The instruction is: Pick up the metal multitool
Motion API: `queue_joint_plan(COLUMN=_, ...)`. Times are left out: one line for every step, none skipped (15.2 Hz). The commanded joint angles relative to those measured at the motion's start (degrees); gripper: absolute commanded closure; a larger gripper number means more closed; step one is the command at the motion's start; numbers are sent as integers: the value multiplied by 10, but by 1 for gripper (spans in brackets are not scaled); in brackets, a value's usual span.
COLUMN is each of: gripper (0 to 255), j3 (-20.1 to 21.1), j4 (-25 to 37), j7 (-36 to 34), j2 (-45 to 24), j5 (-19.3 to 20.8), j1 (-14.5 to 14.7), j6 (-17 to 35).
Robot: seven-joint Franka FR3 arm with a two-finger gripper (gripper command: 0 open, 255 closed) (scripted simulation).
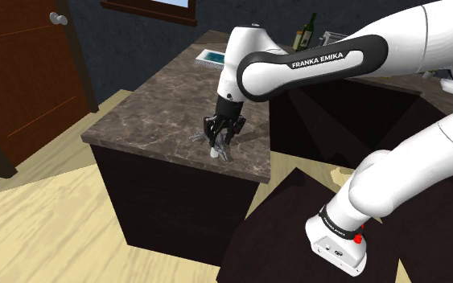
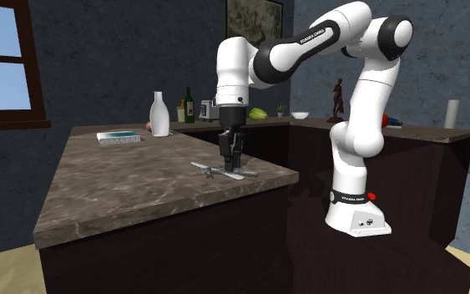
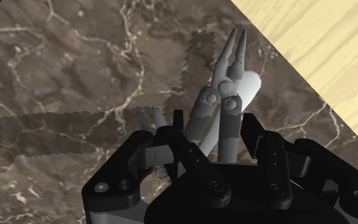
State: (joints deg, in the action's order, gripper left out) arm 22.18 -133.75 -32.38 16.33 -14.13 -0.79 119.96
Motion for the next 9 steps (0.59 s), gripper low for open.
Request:
queue_joint_plan(gripper=255, j3=0, j4=0, j7=0, j2=-1, j5=0, j1=0, j6=1)
queue_joint_plan(gripper=255, j3=-1, j4=5, j7=-1, j2=1, j5=1, j1=-1, j6=-7)
queue_joint_plan(gripper=255, j3=-2, j4=11, j7=-1, j2=4, j5=1, j1=-1, j6=-15)
queue_joint_plan(gripper=255, j3=-3, j4=16, j7=-2, j2=7, j5=1, j1=-1, j6=-23)
queue_joint_plan(gripper=255, j3=-4, j4=22, j7=-2, j2=9, j5=1, j1=-1, j6=-31)
queue_joint_plan(gripper=255, j3=-5, j4=28, j7=-3, j2=12, j5=2, j1=-1, j6=-39)
queue_joint_plan(gripper=255, j3=-6, j4=34, j7=-3, j2=14, j5=2, j1=-1, j6=-47)
queue_joint_plan(gripper=255, j3=-7, j4=39, j7=-4, j2=16, j5=2, j1=-2, j6=-55)
queue_joint_plan(gripper=255, j3=-8, j4=46, j7=-5, j2=18, j5=3, j1=-2, j6=-63)
